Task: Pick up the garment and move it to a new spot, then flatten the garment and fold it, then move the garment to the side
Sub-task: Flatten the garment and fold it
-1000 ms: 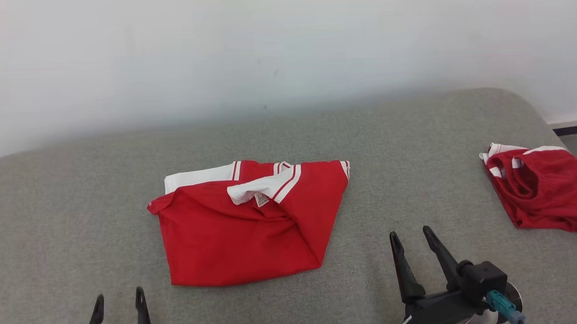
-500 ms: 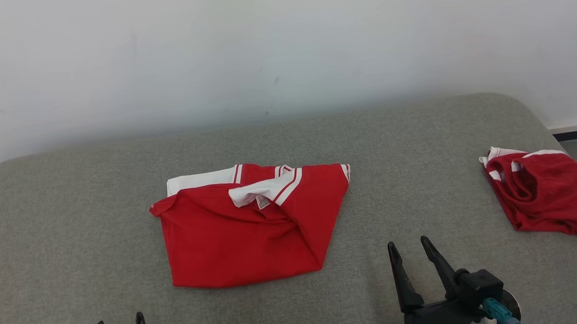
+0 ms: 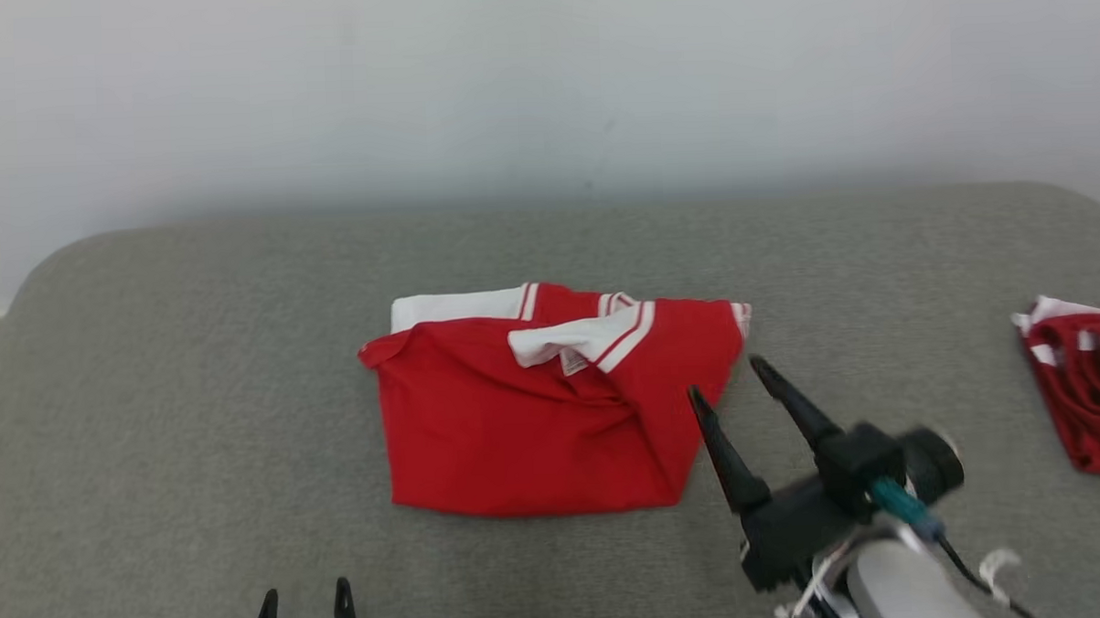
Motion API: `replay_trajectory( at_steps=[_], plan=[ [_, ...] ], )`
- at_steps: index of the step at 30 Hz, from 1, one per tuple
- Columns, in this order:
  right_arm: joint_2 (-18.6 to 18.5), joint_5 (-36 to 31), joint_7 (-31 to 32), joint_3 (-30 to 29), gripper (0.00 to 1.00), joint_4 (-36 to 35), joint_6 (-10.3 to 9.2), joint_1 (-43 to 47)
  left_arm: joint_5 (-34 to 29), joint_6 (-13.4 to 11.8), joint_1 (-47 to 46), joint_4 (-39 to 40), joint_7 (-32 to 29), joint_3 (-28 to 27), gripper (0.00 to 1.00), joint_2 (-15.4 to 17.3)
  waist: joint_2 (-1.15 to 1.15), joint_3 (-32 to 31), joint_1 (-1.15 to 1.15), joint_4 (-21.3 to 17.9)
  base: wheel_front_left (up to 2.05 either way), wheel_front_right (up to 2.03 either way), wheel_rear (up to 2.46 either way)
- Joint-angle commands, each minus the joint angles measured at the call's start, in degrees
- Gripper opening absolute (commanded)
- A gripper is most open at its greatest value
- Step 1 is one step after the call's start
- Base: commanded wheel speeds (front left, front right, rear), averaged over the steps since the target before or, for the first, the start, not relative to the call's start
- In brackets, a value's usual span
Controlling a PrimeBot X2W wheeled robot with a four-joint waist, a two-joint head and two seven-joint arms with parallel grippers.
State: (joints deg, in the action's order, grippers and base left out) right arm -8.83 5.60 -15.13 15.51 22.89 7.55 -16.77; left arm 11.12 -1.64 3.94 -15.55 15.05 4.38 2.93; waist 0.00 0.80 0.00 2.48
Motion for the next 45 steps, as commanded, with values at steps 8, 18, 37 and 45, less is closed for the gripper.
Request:
replay_trajectory(
  at_steps=[8, 18, 37, 45],
  plan=[
    [-5.9, 0.2, 0.6, 8.8, 1.0, 14.8, -0.15, -15.0, 2.9, -0.2, -3.3, -1.8, 0.2, 3.8, 1.0, -0.1, 0.0, 5.6, 0.0, 10.9, 0.0, 0.0, 0.0],
    [-7.1, 1.8, 1.5, 18.3, 1.0, 29.5, -0.15, -27.6, 4.6, -1.2, -4.3, -1.7, 0.2, 6.4, 1.0, -0.1, 0.0, 8.4, 0.0, 16.2, 0.0, 0.0, 0.0],
    [-4.9, 2.1, 1.4, 22.5, 0.0, 40.6, -0.15, -35.7, 5.6, -1.8, -5.0, -1.1, 0.2, 7.0, 1.0, -0.1, 0.0, 9.3, 0.0, 16.1, 0.0, 0.0, 0.0],
    [-7.1, 3.1, -0.1, 15.4, 0.0, 34.0, -0.15, -36.9, 4.4, -1.4, -4.8, -1.2, 0.2, 5.6, 1.0, -0.1, 0.0, 7.5, 0.0, 13.0, 0.0, 0.0, 0.0]
  ],
)
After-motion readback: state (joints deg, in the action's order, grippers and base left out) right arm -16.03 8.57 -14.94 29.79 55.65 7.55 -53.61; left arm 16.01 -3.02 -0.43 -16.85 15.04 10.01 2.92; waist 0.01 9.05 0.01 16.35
